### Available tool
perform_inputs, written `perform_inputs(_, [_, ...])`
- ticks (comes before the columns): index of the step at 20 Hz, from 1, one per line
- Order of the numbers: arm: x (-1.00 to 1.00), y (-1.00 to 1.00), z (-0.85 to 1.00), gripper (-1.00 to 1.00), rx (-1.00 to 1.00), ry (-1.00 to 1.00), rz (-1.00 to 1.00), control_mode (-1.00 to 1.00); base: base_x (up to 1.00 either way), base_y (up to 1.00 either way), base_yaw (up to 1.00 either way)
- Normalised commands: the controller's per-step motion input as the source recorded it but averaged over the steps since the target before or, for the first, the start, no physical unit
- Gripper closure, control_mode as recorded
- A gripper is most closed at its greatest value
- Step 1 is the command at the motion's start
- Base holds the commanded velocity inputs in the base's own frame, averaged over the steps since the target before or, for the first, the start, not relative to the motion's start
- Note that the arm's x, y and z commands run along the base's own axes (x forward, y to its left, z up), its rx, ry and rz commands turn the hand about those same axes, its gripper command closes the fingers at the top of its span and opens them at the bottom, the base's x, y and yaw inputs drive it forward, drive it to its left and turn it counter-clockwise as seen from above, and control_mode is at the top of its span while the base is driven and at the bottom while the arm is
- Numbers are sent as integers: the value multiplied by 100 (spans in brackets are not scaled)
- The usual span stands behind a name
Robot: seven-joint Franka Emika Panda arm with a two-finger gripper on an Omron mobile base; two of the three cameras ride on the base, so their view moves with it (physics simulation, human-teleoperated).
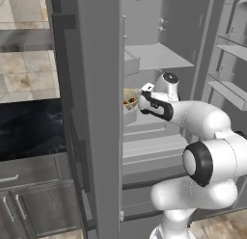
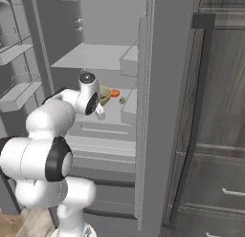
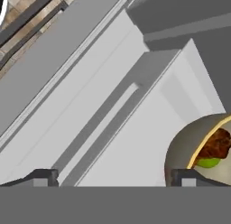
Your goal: Pick the chicken drumstick and lime from their plates and place them in the bowl. Then put the bowl in the fridge.
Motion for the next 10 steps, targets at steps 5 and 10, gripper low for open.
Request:
perform_inputs(5, [-76, -1, 14, -100, 0, 0, -6, -100, 0, 0, 0])
perform_inputs(10, [-77, 0, 10, -100, 0, 0, -15, -100, 0, 0, 0])
